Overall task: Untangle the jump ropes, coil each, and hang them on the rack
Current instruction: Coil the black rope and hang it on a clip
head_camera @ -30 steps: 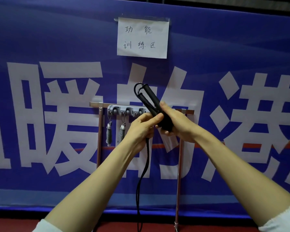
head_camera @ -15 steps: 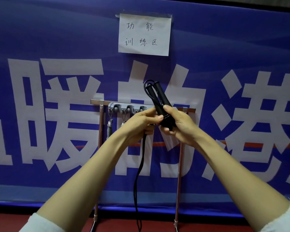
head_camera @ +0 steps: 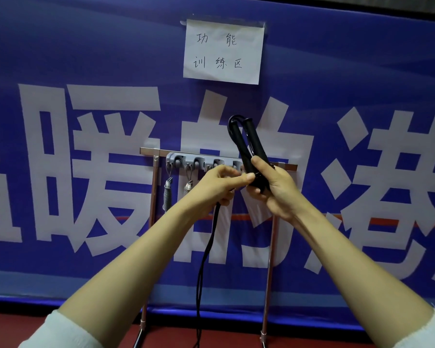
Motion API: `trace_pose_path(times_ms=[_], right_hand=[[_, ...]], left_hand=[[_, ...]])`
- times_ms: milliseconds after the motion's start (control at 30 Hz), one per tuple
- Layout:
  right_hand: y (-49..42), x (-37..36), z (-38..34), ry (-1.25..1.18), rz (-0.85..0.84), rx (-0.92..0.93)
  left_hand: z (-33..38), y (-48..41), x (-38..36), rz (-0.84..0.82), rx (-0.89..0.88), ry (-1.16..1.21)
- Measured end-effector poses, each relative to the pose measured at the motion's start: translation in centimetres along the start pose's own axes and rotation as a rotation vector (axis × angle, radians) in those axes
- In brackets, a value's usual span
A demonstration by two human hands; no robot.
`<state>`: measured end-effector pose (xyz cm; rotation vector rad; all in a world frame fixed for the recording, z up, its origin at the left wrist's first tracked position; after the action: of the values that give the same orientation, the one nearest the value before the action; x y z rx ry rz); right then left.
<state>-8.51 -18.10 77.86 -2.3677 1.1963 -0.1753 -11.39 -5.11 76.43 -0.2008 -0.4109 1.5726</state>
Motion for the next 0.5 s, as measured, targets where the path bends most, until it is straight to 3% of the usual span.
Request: trace_pose_path(times_ms=[100, 233, 500], right_hand=[[0.1, -0.1, -0.4, 0.055, -0.007, 0.018], [0.1, -0.1, -1.4, 0.074, 0.015, -0.018], [1.8, -2.2, -1.9, 0.147, -0.240, -0.179]], left_hand=[[-0.4, 0.5, -0.3, -0.164, 0.014, -0.013], [-1.4, 1.3, 0.2, -0.298, 0.016, 0.160], [-1.3, 1.2, 2.4, -0.134, -0.264, -0.153]])
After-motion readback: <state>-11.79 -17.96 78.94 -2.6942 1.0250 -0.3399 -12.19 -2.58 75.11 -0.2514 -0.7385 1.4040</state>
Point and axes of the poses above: each hand's wrist, its own y-axis away from the middle knuckle, its own x-axis out of the back of the hand, z = x × y, the point moved 4 cm from there along -y, towards the middle knuckle, and after that the axes turned 1 degree about z, right-handed, at the moved point
